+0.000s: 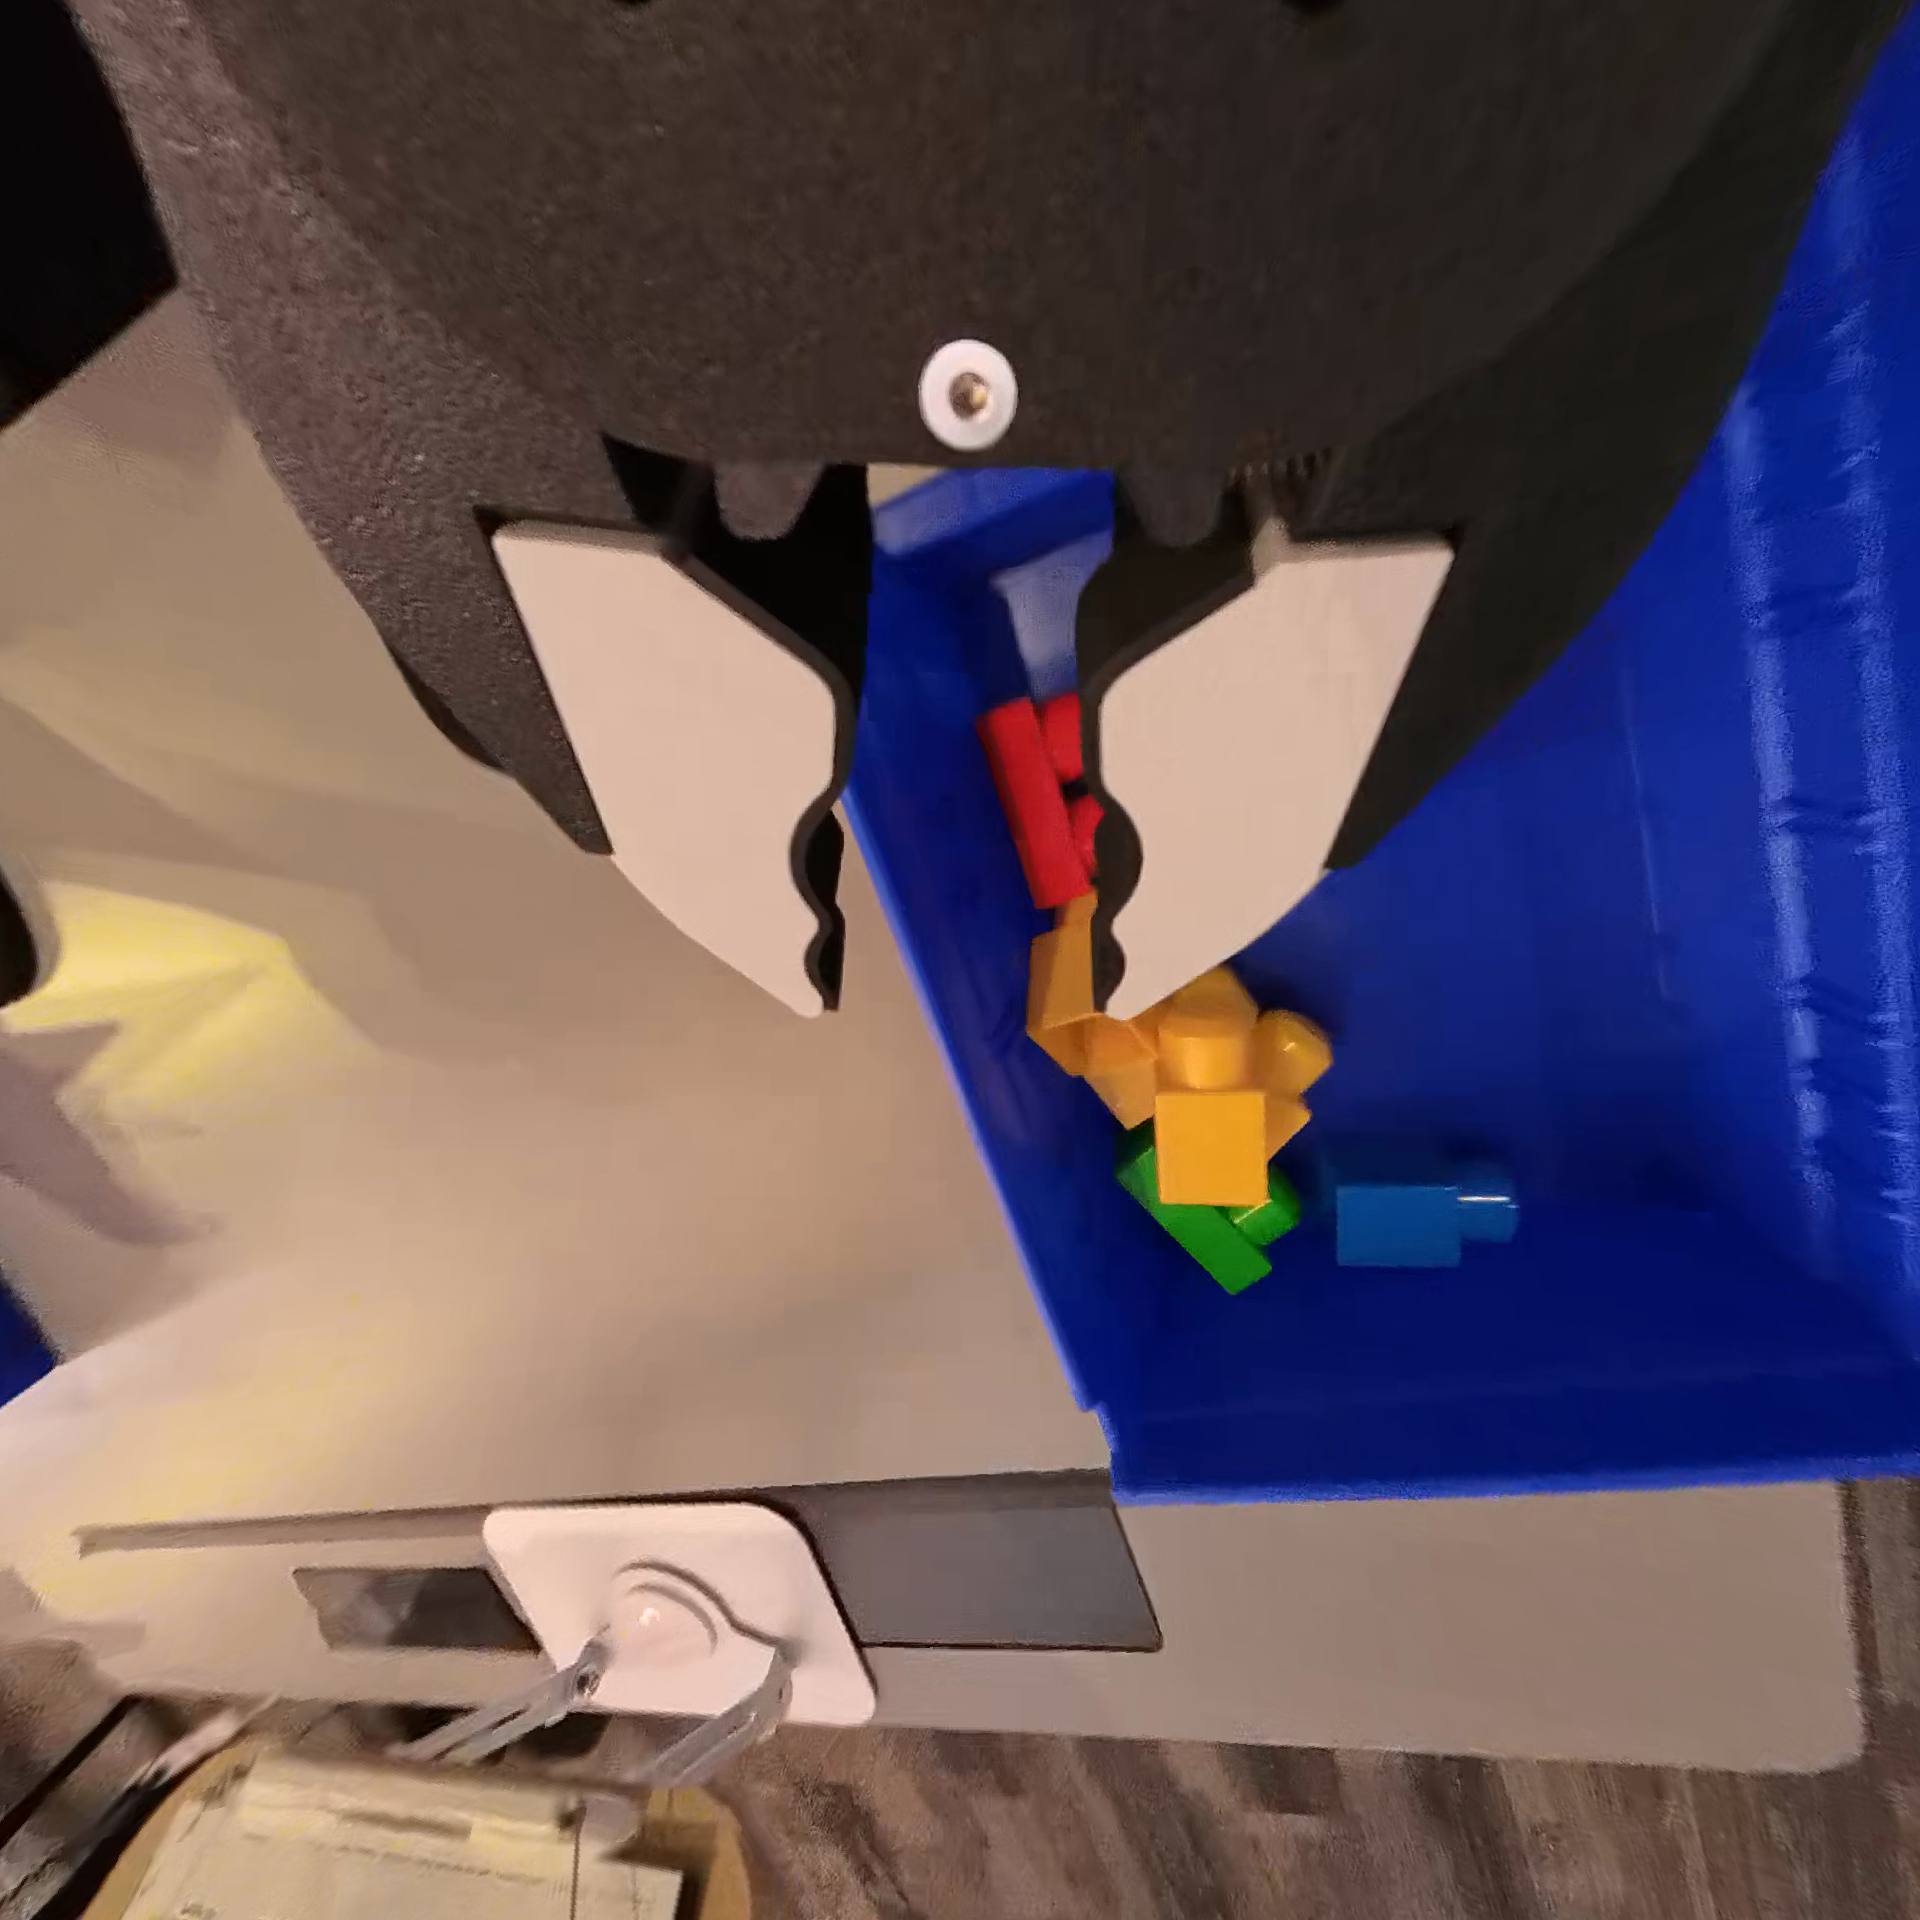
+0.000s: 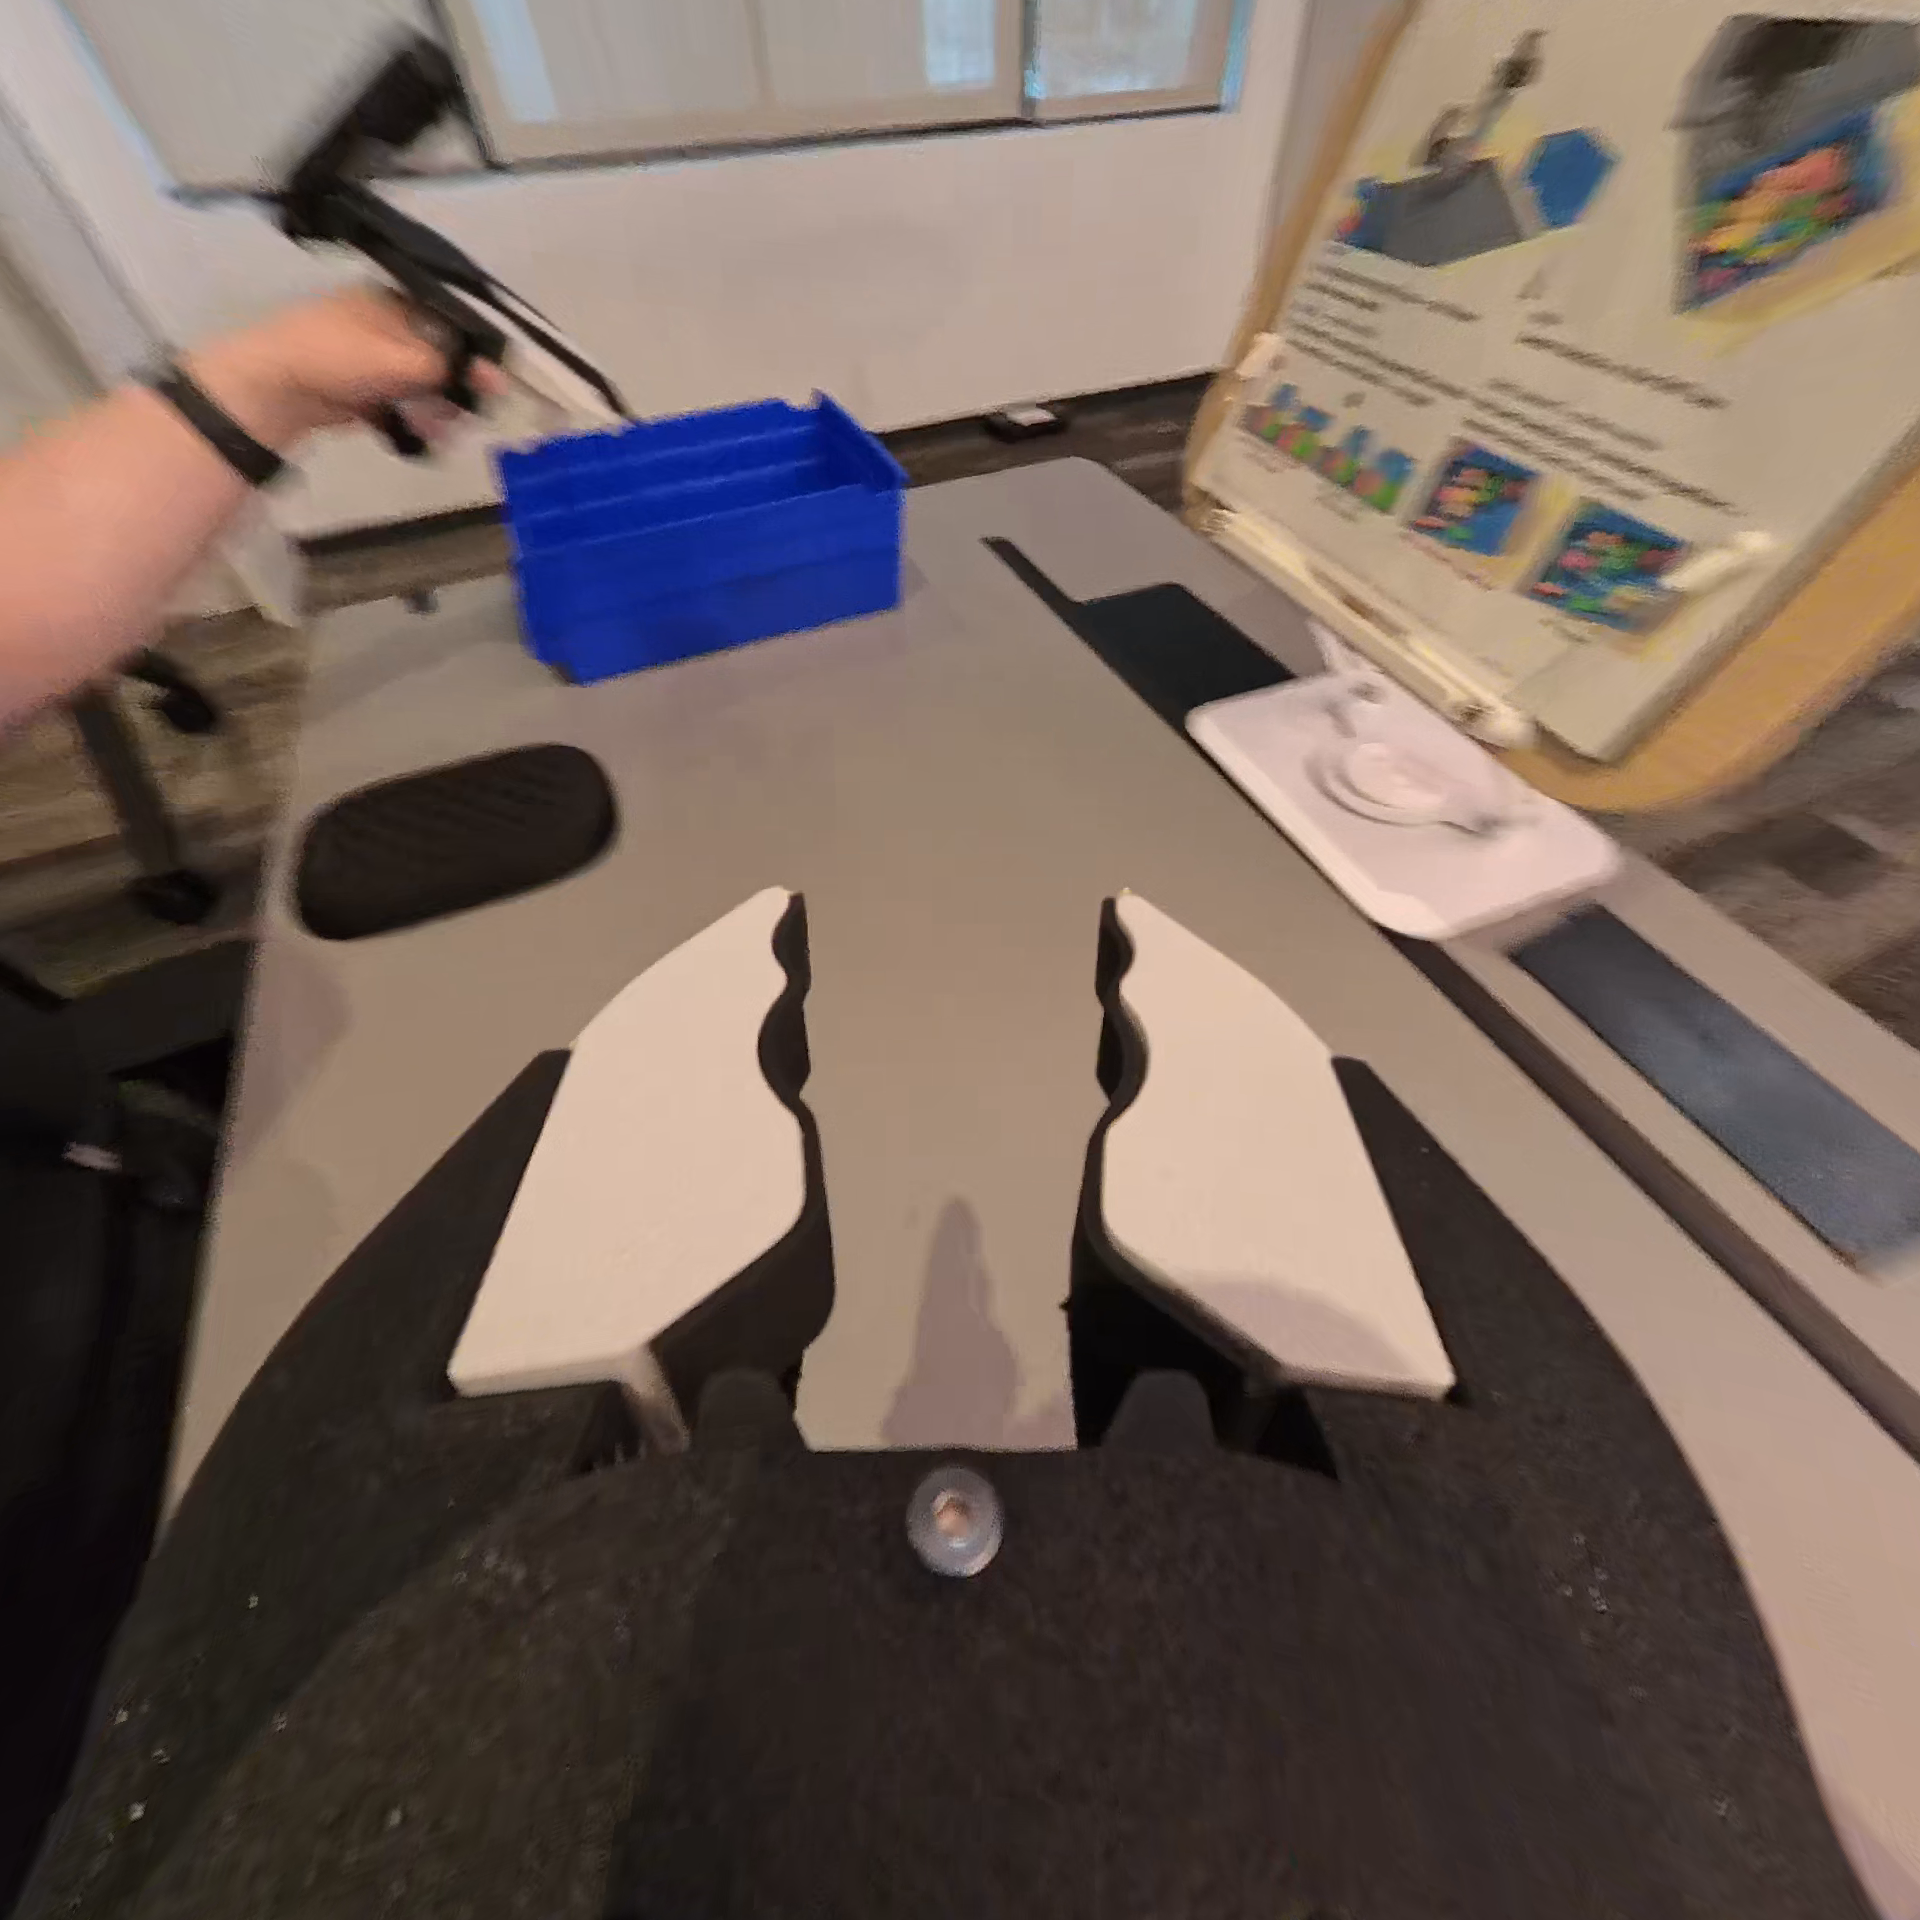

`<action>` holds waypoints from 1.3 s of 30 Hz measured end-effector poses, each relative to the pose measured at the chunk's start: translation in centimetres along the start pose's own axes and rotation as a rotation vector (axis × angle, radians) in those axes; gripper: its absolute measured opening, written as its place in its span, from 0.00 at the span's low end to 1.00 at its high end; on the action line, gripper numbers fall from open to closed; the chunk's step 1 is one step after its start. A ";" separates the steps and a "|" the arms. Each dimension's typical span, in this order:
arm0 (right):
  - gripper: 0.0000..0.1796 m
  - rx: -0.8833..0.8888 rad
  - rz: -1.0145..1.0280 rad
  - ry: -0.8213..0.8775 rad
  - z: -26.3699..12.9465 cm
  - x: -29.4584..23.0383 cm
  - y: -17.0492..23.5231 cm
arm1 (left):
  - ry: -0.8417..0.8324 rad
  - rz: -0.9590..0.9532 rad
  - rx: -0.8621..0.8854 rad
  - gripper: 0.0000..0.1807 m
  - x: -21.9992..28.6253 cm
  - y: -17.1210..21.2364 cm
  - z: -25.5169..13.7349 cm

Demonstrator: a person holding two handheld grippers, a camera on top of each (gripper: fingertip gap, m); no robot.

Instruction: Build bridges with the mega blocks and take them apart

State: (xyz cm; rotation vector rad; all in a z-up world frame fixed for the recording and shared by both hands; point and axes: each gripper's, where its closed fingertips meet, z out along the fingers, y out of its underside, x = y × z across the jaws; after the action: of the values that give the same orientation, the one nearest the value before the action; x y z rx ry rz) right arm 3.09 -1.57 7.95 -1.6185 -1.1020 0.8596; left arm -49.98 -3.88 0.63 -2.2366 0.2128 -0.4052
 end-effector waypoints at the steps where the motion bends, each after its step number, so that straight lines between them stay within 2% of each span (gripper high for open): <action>1: 0.29 0.026 0.026 -0.059 1.2 -1.0 -0.6 | 0.025 -0.031 0.029 0.25 -0.3 0.2 1.1; 5: 0.29 0.053 0.076 -0.143 4.9 -2.6 -2.0 | -0.025 -0.054 0.087 0.25 -3.4 1.3 4.0; 11: 0.30 0.030 0.044 -0.138 6.9 -3.1 -3.5 | -0.026 -0.056 -0.068 0.26 -6.6 5.1 4.8; 17: 0.30 0.085 0.074 -0.160 7.7 -2.9 -4.8 | 0.033 0.091 -0.290 0.26 -6.1 8.7 2.9; 21: 0.29 0.141 0.103 -0.168 8.3 -2.2 -6.1 | -0.023 0.099 -0.444 0.28 -6.1 10.7 1.7; 26: 0.28 0.235 0.114 -0.193 8.2 -1.9 -8.2 | -0.106 0.156 -0.500 0.24 -6.0 11.2 0.9; 31: 0.26 0.312 0.074 -0.093 7.3 -0.2 -9.5 | -0.150 0.170 -0.625 0.26 -6.6 12.3 1.2; 39: 0.23 0.329 0.126 -0.101 6.4 1.1 -8.4 | -0.244 0.150 -0.760 0.28 -8.3 14.3 1.7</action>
State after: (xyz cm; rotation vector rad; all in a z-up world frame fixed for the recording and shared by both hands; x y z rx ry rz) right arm -4.47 2.55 14.08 -1.3910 -0.8789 1.1524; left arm -57.38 -9.42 -13.17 -2.9551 0.4590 0.0578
